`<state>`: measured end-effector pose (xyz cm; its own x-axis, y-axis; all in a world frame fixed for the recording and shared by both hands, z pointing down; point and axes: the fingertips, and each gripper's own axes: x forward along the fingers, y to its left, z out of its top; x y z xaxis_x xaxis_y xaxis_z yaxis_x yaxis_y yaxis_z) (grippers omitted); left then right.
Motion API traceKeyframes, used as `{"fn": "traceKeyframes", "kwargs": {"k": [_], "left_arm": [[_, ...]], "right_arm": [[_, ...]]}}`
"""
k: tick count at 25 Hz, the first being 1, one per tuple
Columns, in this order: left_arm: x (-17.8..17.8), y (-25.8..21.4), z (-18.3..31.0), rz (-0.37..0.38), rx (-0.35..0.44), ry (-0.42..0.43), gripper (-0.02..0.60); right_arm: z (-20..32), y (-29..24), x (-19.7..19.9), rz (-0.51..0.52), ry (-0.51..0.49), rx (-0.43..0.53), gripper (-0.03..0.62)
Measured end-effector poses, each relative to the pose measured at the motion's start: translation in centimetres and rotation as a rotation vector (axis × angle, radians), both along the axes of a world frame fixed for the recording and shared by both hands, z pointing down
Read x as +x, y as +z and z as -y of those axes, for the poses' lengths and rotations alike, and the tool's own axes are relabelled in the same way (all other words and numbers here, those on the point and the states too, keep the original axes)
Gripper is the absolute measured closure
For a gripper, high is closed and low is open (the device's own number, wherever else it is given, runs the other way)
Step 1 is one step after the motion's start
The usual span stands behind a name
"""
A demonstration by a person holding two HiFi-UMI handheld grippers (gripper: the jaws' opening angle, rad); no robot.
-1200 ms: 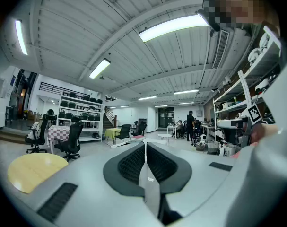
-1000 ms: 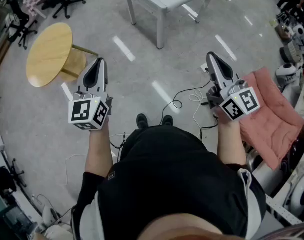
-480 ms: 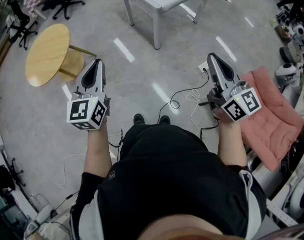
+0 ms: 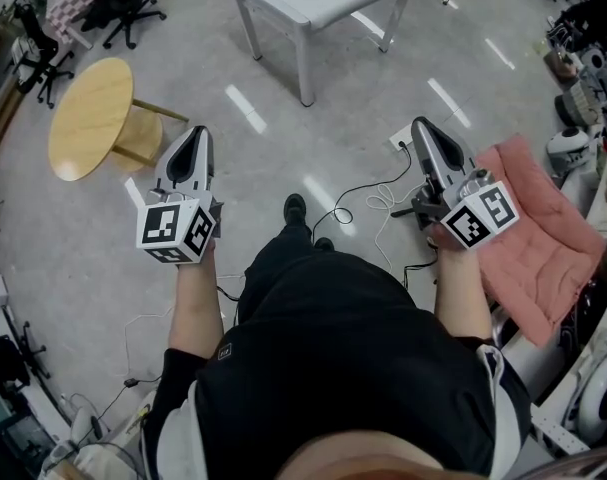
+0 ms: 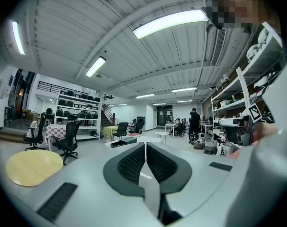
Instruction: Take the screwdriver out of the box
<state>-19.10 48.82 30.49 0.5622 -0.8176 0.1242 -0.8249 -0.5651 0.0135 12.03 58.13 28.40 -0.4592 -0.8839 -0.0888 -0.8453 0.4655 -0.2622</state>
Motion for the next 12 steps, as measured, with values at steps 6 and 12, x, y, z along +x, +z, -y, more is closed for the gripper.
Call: {"fn": "traceKeyframes", "kwargs": {"k": [6,12], "left_arm": [[1.2,0.7,2.5,-0.013,-0.012,0.011,0.555],[1.9,2.0,6.9,-0.028,-0.030,0.016,0.557]], "right_arm": [[1.9,0.4,1.0,-0.003,0.006,-0.018,0.564],[5.8,1.1,1.7,-0.012,0.014,-0.033,0.563]]}}
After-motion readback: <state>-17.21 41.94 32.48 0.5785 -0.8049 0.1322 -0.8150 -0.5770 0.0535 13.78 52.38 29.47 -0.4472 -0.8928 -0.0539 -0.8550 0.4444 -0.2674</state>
